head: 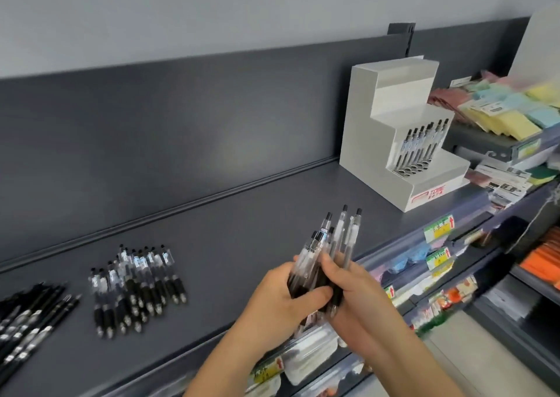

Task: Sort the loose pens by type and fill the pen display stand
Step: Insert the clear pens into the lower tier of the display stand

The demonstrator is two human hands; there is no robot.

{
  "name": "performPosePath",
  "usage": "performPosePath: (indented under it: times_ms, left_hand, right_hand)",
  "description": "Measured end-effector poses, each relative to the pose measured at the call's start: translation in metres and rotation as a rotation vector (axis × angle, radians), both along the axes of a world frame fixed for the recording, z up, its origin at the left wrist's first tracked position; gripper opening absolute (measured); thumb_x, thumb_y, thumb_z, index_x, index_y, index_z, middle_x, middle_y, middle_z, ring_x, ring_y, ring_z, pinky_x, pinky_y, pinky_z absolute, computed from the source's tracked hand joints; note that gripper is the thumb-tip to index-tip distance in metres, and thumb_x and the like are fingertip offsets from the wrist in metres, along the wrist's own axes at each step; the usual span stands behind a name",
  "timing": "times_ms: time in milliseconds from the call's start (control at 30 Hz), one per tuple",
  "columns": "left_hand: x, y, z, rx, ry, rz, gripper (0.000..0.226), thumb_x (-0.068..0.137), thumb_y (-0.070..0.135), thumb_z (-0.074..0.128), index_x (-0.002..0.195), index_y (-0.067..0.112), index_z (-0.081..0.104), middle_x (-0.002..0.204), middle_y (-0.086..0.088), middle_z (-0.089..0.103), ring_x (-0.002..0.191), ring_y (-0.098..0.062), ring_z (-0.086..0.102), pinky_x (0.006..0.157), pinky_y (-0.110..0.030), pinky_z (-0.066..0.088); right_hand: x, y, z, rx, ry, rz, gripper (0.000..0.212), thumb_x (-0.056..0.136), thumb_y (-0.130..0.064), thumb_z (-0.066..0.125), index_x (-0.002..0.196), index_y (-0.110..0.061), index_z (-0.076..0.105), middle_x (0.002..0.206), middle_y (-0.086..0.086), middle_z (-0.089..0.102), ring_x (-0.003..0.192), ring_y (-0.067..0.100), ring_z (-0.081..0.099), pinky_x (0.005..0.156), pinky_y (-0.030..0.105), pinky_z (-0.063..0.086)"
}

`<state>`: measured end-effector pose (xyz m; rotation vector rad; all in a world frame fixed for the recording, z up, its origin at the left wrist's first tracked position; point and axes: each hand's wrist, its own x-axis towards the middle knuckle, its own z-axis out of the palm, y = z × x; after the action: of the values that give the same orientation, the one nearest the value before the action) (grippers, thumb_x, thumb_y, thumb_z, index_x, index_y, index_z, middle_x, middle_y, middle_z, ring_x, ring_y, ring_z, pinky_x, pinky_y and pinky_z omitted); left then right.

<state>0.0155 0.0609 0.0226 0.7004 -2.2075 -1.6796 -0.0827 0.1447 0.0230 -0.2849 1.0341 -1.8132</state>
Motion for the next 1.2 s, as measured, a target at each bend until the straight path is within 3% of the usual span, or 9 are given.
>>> performPosePath:
  times_ms: [200, 433, 567, 700, 800, 967, 1067, 1133, 1200]
  left_hand:
    - [-0.065, 0.064, 0.002, -0.062, 0.024, 0.098, 0.021, 0.085, 0.023, 0.064, 0.081, 0.004, 0.058, 0.069, -0.025, 0.058, 0.058, -0.02, 0.051, 0.058, -0.033, 0.044]
    - [-0.11, 0.1, 0.007, -0.088, 0.002, 0.165, 0.022, 0.086, 0.024, 0.062, 0.08, 0.003, 0.057, 0.063, -0.015, 0.049, 0.055, -0.016, 0.042, 0.054, -0.029, 0.036]
    - [-0.131, 0.098, 0.009, -0.103, -0.043, 0.154, 0.021, 0.083, 0.029, 0.062, 0.073, 0.012, 0.057, 0.063, -0.01, 0.051, 0.055, -0.017, 0.042, 0.056, -0.032, 0.036]
    - [-0.152, 0.086, 0.006, -0.128, -0.05, 0.175, 0.024, 0.084, 0.03, 0.063, 0.068, 0.014, 0.054, 0.054, 0.003, 0.043, 0.051, -0.012, 0.038, 0.053, -0.024, 0.034]
    - [-0.168, 0.071, 0.006, -0.138, -0.024, 0.237, 0.031, 0.085, 0.027, 0.063, 0.063, 0.012, 0.047, 0.052, 0.006, 0.036, 0.049, -0.009, 0.034, 0.052, -0.021, 0.031]
    - [-0.198, 0.034, 0.015, -0.144, 0.044, 0.37, 0.033, 0.086, 0.026, 0.063, 0.068, 0.002, 0.05, 0.048, 0.007, 0.041, 0.041, -0.005, 0.034, 0.043, -0.014, 0.032]
    - [-0.221, 0.01, 0.02, -0.128, 0.093, 0.425, 0.033, 0.085, 0.029, 0.063, 0.076, -0.002, 0.054, 0.056, -0.001, 0.044, 0.039, -0.006, 0.033, 0.04, -0.017, 0.028]
    - [-0.234, -0.003, 0.023, -0.12, 0.121, 0.437, 0.031, 0.084, 0.029, 0.064, 0.081, -0.001, 0.056, 0.059, -0.004, 0.044, 0.039, -0.006, 0.033, 0.039, -0.018, 0.028]
    - [-0.243, -0.012, 0.026, -0.133, 0.132, 0.44, 0.029, 0.084, 0.028, 0.064, 0.079, 0.0, 0.057, 0.057, -0.002, 0.043, 0.04, -0.005, 0.033, 0.04, -0.017, 0.029]
  right_hand:
    - [-0.069, 0.062, 0.007, -0.004, 0.064, 0.027, 0.026, 0.094, -0.017, 0.048, 0.108, -0.001, 0.063, 0.1, 0.019, 0.07, 0.092, 0.031, 0.068, 0.074, 0.043, 0.054]
    - [-0.12, 0.093, 0.011, 0.021, 0.05, 0.039, 0.022, 0.094, -0.014, 0.05, 0.103, -0.001, 0.065, 0.099, 0.019, 0.07, 0.093, 0.031, 0.068, 0.086, 0.045, 0.053]
    - [-0.144, 0.096, 0.014, 0.057, 0.118, 0.038, 0.02, 0.095, -0.014, 0.05, 0.089, -0.008, 0.069, 0.082, 0.009, 0.074, 0.075, 0.018, 0.071, 0.062, 0.028, 0.057]
    - [-0.172, 0.089, 0.012, 0.134, 0.218, -0.038, 0.017, 0.095, -0.014, 0.05, 0.098, -0.013, 0.067, 0.063, -0.008, 0.067, 0.059, 0.001, 0.062, 0.058, 0.018, 0.047]
    - [-0.203, 0.081, 0.014, 0.19, 0.315, -0.145, 0.019, 0.095, -0.015, 0.05, 0.101, -0.016, 0.068, 0.072, -0.003, 0.056, 0.062, 0.007, 0.05, 0.061, 0.021, 0.042]
    - [-0.263, 0.062, 0.033, 0.164, 0.342, -0.316, 0.017, 0.098, -0.021, 0.045, 0.111, -0.019, 0.057, 0.059, -0.002, 0.045, 0.049, 0.01, 0.035, 0.044, 0.02, 0.034]
    - [-0.296, 0.045, 0.045, 0.142, 0.365, -0.351, 0.022, 0.099, -0.024, 0.043, 0.108, -0.013, 0.06, 0.065, 0.0, 0.055, 0.054, 0.011, 0.046, 0.05, 0.021, 0.044]
    - [-0.314, 0.036, 0.05, 0.137, 0.398, -0.37, 0.021, 0.098, -0.021, 0.045, 0.103, -0.013, 0.064, 0.079, 0.001, 0.062, 0.069, 0.012, 0.056, 0.068, 0.024, 0.051]
    - [-0.331, 0.03, 0.052, 0.205, 0.513, -0.404, 0.02, 0.097, -0.023, 0.047, 0.099, -0.018, 0.067, 0.096, -0.002, 0.062, 0.088, 0.011, 0.056, 0.086, 0.03, 0.045]
